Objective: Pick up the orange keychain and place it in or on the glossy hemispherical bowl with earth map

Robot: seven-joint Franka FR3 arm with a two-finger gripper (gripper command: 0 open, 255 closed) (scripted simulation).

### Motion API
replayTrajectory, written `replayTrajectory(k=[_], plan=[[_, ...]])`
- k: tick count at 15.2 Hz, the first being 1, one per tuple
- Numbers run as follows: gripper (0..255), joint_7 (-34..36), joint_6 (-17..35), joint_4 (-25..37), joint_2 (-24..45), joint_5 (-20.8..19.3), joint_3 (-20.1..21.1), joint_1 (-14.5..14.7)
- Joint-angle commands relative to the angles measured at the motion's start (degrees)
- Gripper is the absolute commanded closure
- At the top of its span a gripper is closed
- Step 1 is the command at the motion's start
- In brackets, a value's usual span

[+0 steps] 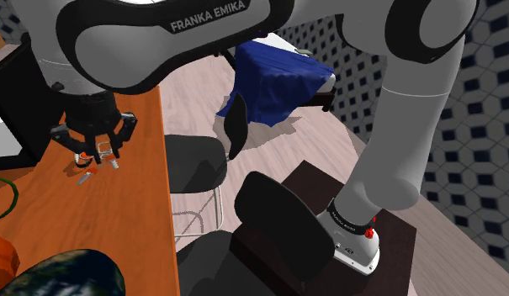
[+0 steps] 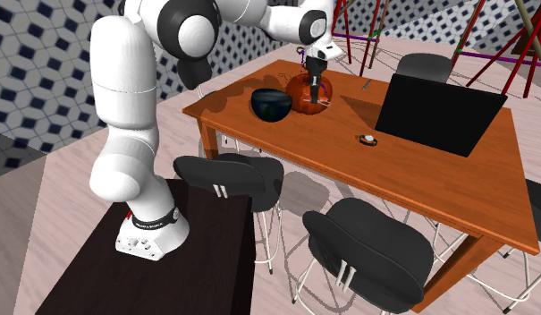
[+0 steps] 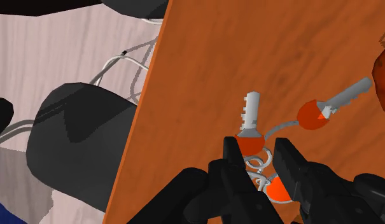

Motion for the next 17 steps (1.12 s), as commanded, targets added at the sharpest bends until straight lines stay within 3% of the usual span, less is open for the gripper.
replayTrajectory(k=[1,5,17], plan=[[255,-0.3,-1.6,1.2,-0.4,0.4,0.1,-0.1],[255,0.5,-3.2,2.0,-1.3,0.8,0.7,0.6],[255,15.4,-3.9,-0.3,-3.3,-0.1,5.8,9.9]])
